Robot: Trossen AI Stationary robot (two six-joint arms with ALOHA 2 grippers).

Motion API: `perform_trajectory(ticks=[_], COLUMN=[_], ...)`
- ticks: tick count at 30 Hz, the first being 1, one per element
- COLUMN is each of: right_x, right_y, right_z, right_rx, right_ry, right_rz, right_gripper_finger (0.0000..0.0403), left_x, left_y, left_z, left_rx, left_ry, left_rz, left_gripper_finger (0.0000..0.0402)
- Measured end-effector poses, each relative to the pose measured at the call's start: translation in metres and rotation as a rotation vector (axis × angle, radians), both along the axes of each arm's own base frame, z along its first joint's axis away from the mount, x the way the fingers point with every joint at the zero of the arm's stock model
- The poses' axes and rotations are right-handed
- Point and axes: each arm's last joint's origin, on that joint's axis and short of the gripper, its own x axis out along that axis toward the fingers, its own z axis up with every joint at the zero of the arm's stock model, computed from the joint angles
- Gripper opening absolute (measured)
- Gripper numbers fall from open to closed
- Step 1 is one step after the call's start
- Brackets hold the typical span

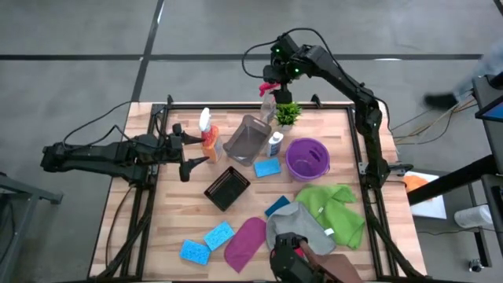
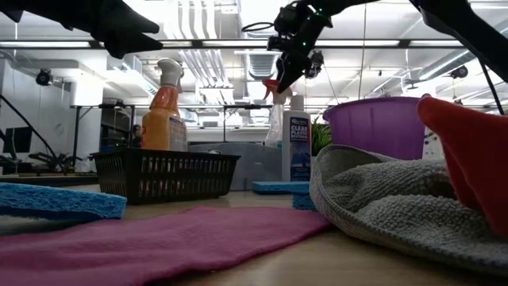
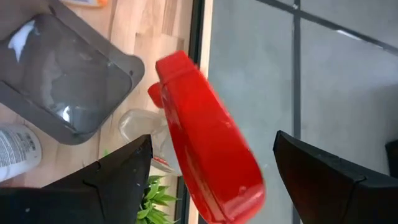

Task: Pick & Place Kitchen Items
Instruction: Put the red spray bottle into the black bin

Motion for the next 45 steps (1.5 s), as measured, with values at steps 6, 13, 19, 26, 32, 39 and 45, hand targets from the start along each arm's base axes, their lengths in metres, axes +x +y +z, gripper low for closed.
perform_trajectory(ticks=[6,13,19,26,32,39,45], right_x=[-0.001,-0.003,-0.004,-0.006,-0.012,-0.026,-0.037], right_y=[0.0,0.001,0.002,0.004,0.007,0.019,0.037], right_z=[0.002,0.001,0.001,0.002,0.016,0.042,0.066], right_rx=[-0.013,-0.019,-0.027,-0.026,-0.066,-0.112,-0.145], right_ry=[0.003,0.037,0.053,0.069,0.05,-0.002,-0.07], right_rz=[-0.001,0.007,0.031,0.031,-0.004,-0.037,-0.032], right_gripper_finger=[0.0324,0.0218,0.014,0.014,0.014,0.014,0.014], left_x=[0.0,0.0,0.0,0.0,0.0,0.0,0.0], left_y=[0.0,0.0,0.0,0.0,0.0,0.0,0.0], left_z=[0.0,0.0,0.0,0.0,0.0,0.001,0.001], left_rx=[0.001,0.001,-0.004,-0.008,-0.008,-0.008,-0.008], left_ry=[0.0,0.0,-0.002,-0.003,-0.004,-0.008,-0.008], left_rz=[0.001,0.001,0.002,0.003,0.004,0.004,0.004], left_gripper_finger=[0.0312,0.0312,0.0312,0.0312,0.0312,0.0312,0.0312])
